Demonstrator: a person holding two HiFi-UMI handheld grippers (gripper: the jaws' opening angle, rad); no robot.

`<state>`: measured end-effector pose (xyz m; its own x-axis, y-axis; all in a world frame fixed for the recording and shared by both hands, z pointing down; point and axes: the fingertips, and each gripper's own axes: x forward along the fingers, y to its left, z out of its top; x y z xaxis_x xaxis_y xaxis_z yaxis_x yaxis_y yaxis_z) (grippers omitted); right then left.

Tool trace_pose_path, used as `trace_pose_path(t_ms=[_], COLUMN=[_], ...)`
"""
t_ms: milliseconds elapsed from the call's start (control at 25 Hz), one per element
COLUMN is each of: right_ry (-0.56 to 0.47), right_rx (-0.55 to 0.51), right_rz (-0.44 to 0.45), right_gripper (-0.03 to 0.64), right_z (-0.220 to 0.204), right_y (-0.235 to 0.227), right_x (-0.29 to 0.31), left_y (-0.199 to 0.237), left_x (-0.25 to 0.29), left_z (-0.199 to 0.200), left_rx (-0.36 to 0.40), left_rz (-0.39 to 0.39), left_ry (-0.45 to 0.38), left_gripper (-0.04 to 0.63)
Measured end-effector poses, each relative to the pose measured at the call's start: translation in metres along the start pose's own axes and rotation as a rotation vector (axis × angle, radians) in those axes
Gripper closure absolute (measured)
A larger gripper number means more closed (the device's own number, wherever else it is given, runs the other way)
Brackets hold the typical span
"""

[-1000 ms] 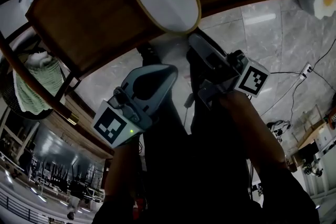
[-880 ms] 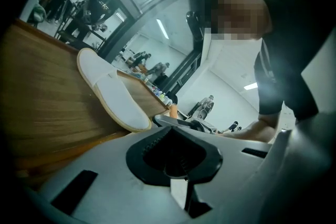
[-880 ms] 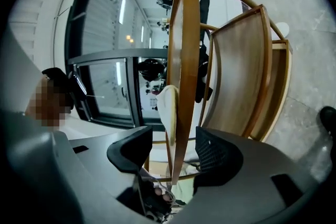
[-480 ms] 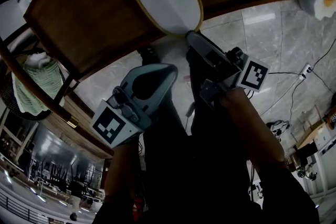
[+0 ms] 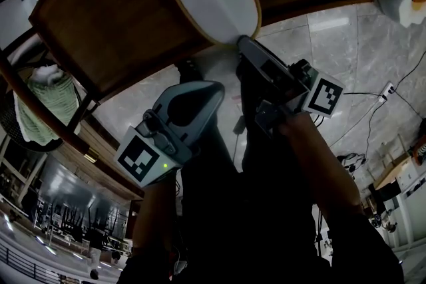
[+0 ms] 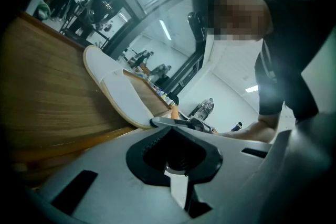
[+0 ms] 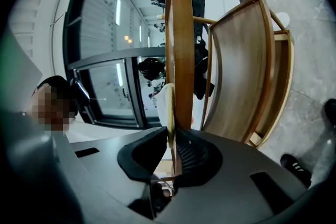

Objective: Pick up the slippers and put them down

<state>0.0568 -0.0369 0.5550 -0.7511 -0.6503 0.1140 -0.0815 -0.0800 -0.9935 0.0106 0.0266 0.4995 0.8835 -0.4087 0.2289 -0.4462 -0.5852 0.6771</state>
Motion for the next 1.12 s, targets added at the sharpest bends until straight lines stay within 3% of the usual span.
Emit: trace_pose_path(t_ms=[160, 680, 960, 1120], right_ry=[-0.004, -0.082, -0.091, -0.071], right_rx=[-0.005, -0.091, -0.242, -0.370], right_rz=[0.015, 0.203, 0.279, 0.350], right_gripper=[0.568, 0.574, 0.574, 0.574], right_z=[0.001, 0.013, 0.031, 0.025], right_y=[0.002, 0.047, 0.114, 0.178], right_x=[0.000, -0.008, -0.008, -0.007], left_y=[0.001, 0.001, -0.013, -0.040], left_x=[0.000, -0.007, -0.024, -0.045], left_z=[0.001, 0.003, 0.059, 0.102], left_rx=[0.000, 0.011, 0.087, 0.141], left_rz=[0.002, 0.025, 0.043, 0.040], left_ry=[-0.007, -0.024, -0.110, -0.160], left_gripper=[0.584, 0.586, 0.586, 0.586])
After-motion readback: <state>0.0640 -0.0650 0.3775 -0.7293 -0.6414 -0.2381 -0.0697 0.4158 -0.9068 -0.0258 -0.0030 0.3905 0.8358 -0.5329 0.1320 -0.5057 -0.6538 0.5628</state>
